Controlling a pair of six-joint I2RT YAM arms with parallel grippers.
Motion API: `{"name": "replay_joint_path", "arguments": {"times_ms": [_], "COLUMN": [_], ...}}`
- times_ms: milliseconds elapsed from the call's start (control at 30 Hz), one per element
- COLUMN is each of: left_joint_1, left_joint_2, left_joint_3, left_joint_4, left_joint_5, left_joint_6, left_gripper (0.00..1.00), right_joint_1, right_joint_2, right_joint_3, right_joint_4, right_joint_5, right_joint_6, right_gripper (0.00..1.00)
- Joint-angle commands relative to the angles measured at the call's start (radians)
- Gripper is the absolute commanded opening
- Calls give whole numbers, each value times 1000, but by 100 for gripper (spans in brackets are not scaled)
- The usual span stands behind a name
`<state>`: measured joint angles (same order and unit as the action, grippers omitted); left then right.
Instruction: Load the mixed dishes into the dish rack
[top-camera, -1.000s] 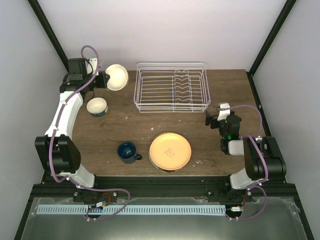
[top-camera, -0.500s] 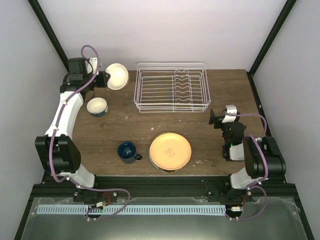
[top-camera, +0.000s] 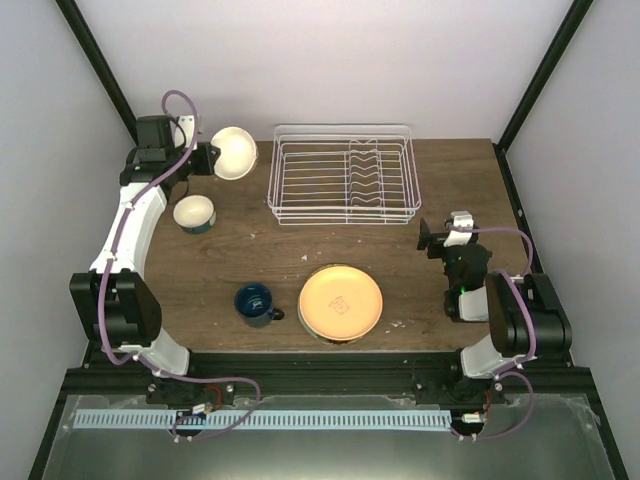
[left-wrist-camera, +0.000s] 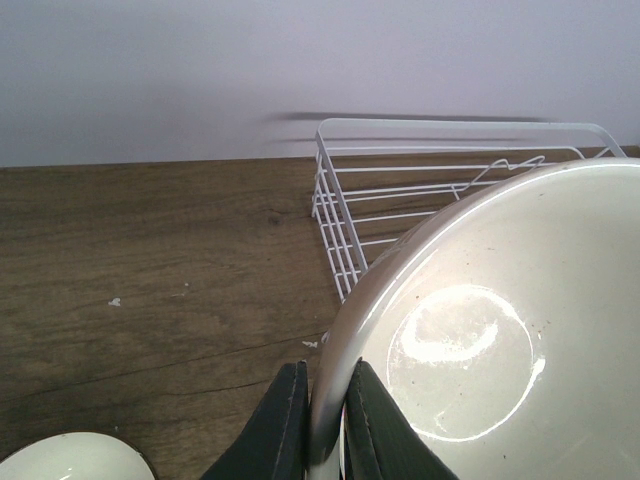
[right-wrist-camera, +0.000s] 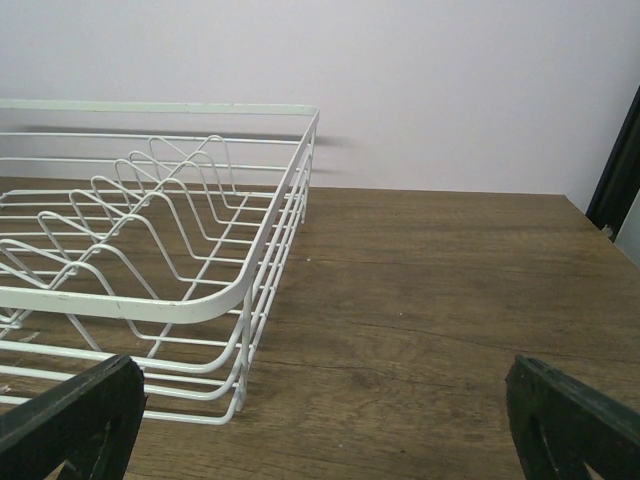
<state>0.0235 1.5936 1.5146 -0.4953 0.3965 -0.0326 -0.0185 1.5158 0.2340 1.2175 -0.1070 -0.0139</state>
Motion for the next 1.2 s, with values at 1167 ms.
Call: {"name": "replay_joint_path", "arguments": {"times_ms": [1167], "left_joint_1": [3], "left_joint_2": [-22], "left_joint_3": [-31], "left_joint_4": [113], "left_joint_5": [31], "left_joint_6": [-37], "left_gripper": [0], "right_joint_1": [-9], "right_joint_2": [4], "right_joint_3": [10], "right_joint_4": [14], "right_joint_5": [14], "right_joint_6": [3], "right_gripper": [100]}}
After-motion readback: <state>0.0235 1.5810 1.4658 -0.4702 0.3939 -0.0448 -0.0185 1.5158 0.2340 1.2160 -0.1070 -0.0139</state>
